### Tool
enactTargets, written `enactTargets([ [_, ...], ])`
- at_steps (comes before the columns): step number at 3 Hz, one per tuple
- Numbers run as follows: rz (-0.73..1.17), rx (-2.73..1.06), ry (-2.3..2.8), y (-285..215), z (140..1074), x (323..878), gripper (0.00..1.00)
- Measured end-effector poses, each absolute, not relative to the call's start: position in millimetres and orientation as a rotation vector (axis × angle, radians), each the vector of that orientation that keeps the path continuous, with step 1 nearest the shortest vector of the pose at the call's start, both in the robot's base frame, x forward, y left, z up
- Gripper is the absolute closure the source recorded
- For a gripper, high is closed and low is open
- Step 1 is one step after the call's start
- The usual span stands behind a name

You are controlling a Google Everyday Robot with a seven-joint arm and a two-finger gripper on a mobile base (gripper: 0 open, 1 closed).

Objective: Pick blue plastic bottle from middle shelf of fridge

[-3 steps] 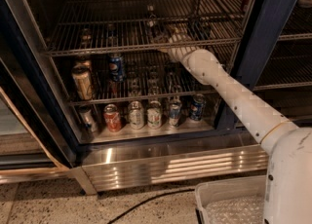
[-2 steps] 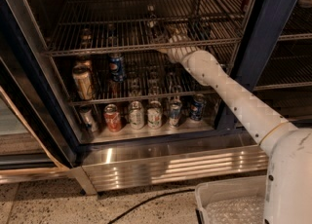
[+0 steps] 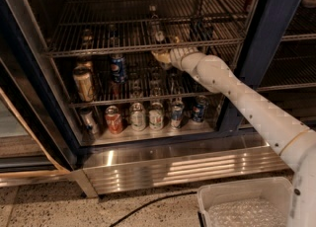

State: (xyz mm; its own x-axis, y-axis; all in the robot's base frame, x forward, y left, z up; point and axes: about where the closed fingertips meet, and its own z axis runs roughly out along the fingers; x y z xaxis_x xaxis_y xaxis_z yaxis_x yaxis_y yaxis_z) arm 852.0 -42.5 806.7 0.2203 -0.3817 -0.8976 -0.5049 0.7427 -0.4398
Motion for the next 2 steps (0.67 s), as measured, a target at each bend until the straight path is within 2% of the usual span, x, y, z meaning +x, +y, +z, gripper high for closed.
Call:
enactTargets([
  [1,0.207,-0.902,1.432,-26.8,784.1,809.7,1.0],
  [2,0.207,-0.902,1.432,-26.8,784.1,809.7,1.0],
])
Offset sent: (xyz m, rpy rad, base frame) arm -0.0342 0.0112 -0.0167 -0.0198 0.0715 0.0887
